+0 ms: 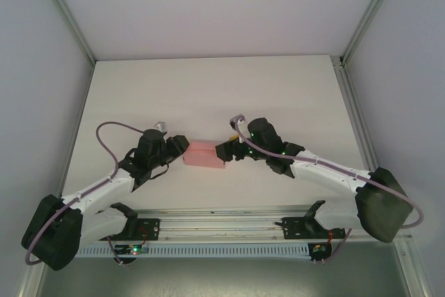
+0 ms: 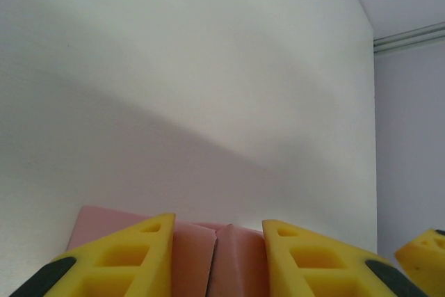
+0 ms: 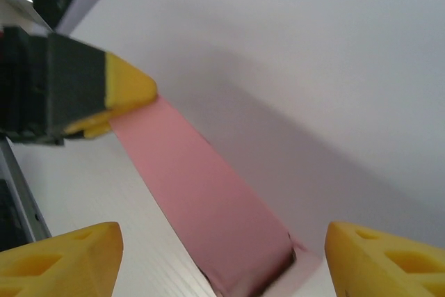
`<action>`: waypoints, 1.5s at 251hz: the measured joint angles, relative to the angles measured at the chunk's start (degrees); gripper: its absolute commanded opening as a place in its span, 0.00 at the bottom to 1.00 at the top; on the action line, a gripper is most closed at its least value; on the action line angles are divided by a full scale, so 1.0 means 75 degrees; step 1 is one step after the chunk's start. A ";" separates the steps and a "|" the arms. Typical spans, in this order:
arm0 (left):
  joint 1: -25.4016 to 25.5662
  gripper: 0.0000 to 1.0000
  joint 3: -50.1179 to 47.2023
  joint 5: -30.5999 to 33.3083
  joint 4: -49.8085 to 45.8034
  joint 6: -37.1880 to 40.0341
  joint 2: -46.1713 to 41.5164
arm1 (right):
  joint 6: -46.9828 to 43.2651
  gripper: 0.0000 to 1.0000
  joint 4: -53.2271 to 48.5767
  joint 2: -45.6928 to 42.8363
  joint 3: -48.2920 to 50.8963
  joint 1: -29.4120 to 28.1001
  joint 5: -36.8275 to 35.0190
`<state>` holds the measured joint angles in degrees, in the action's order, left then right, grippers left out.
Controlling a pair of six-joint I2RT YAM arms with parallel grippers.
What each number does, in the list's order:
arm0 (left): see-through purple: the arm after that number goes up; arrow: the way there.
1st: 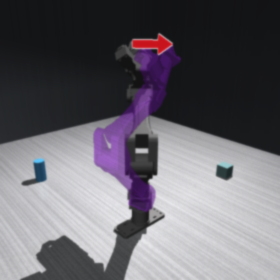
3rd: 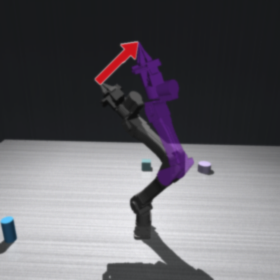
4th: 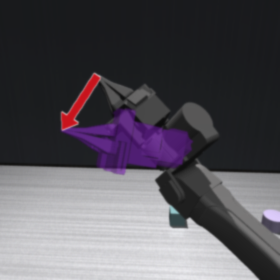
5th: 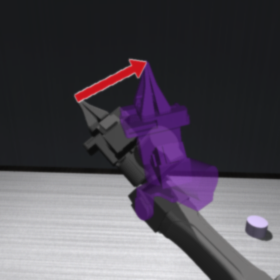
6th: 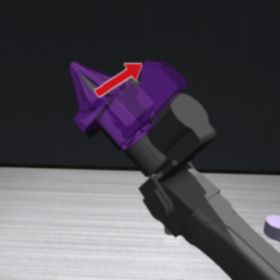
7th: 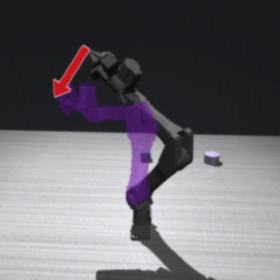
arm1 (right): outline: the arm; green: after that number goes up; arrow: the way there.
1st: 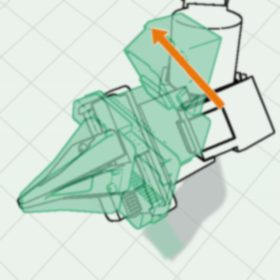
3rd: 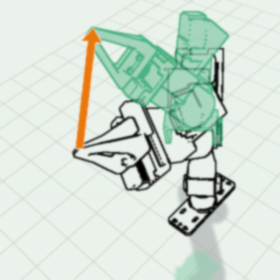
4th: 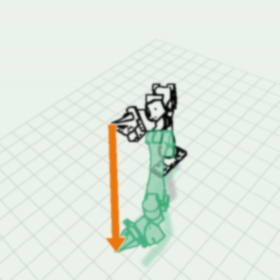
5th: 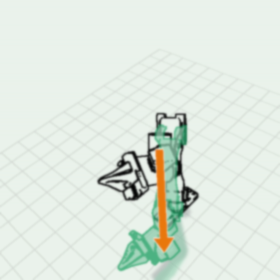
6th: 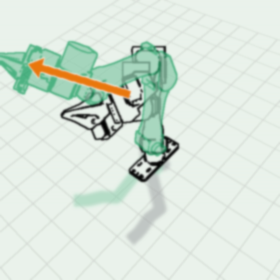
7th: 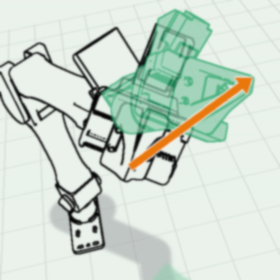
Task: Assemble paper box
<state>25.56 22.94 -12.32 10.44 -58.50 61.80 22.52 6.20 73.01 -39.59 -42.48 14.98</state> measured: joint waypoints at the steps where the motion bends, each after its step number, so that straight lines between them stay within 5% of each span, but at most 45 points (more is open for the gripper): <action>1: 0.0000 0.32 0.0003 0.0000 0.0006 0.0000 0.0003 | 0.0009 0.73 0.0009 0.0009 -0.0006 0.0006 0.0003; 77: 0.0035 0.30 -0.0143 0.0020 0.0009 0.0058 -0.0192 | 0.0364 0.55 0.0938 0.0822 0.0618 0.0195 0.0192; 122: 0.0041 0.00 -0.0402 0.0082 0.0396 0.0157 -0.0181 | 0.0702 0.46 0.2154 0.0956 0.1189 0.0195 0.0204; 156: 0.0041 0.00 -0.0606 0.0076 0.1268 0.0175 0.0160 | 0.0909 0.38 0.3188 0.1119 0.1609 0.0254 0.0154; 191: 0.0032 0.00 -0.0877 0.0157 0.2384 0.0411 0.0574 | 0.1163 0.16 0.4613 0.1539 0.2020 0.0388 0.0189; 238: 0.0035 0.00 -0.1017 0.0286 0.2911 0.0863 0.0723 | 0.1413 0.00 0.6604 0.2291 0.2419 0.0487 0.0192; 308: 0.0102 0.00 -0.1081 0.0259 0.2495 0.1378 0.0239 | 0.1524 0.00 0.7831 0.2562 0.2806 0.0481 0.0216; 324: 0.0128 0.11 -0.1032 0.0262 0.2317 0.1413 0.0157 | 0.1483 0.08 0.7300 0.2302 0.2684 0.0481 0.0216; 376: 0.0128 0.19 -0.0358 0.0498 0.1201 0.1550 0.0181 | 0.1070 0.28 0.3789 0.1722 0.1125 0.0484 0.0210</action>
<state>26.52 20.25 -8.58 19.44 -46.87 63.16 30.55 34.61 85.93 -31.16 -38.85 16.56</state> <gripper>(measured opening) 0.162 0.234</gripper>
